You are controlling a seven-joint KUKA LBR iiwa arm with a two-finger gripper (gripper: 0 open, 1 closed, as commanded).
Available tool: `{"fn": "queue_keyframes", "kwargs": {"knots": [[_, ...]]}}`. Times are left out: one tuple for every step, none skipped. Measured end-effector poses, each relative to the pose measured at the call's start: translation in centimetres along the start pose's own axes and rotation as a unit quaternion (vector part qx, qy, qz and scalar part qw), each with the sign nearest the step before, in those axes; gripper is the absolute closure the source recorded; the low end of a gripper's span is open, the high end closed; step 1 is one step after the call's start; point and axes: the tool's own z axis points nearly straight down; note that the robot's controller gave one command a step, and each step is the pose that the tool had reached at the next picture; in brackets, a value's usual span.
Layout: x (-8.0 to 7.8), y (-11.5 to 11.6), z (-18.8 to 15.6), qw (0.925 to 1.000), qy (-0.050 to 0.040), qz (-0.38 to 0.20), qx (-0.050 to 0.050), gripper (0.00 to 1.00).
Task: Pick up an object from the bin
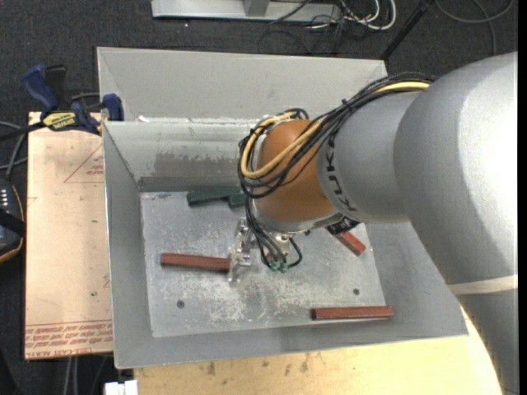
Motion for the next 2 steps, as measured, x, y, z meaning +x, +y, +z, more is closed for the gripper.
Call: {"fn": "queue_keyframes", "kwargs": {"knots": [[0.0, 0.0, 0.0, 1.0, 0.0, 0.0, 0.0, 1.0], [1.0, 0.5, -14.6, 1.0, 0.0037, -0.008, 0.002, 1.0]]}}
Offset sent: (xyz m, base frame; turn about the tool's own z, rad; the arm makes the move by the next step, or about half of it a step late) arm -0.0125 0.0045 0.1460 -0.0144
